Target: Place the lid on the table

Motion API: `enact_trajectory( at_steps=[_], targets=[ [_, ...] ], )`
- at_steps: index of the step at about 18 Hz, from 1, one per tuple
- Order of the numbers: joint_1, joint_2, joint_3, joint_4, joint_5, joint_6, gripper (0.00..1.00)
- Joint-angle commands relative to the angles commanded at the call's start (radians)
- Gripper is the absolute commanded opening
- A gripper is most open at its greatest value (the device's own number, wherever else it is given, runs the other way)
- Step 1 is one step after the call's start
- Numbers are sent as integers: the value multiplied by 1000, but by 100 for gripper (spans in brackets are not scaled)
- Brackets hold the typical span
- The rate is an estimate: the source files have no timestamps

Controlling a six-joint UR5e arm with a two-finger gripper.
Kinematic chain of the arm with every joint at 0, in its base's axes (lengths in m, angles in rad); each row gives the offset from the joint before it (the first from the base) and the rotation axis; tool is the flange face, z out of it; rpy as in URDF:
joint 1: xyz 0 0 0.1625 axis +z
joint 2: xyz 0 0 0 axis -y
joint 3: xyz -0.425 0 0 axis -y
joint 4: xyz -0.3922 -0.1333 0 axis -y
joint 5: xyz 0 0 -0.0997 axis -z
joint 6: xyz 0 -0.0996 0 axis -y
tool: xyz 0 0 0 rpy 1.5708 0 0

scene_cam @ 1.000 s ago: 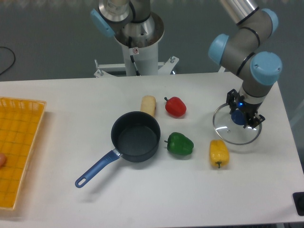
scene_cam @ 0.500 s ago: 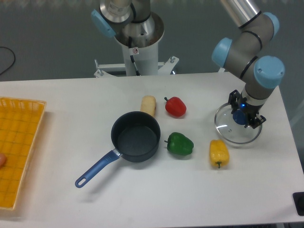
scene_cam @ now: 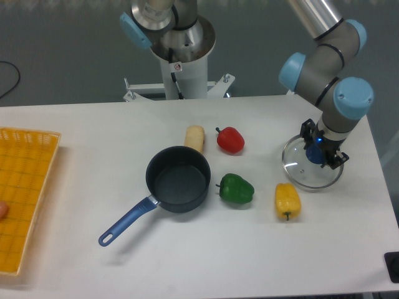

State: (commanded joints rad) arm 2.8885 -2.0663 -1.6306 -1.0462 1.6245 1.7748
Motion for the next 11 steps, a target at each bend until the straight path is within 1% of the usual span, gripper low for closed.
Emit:
enact_trajectory(
  at_steps=[11],
  targets=[
    [0, -9, 0, 3, 0, 0, 58]
  ],
)
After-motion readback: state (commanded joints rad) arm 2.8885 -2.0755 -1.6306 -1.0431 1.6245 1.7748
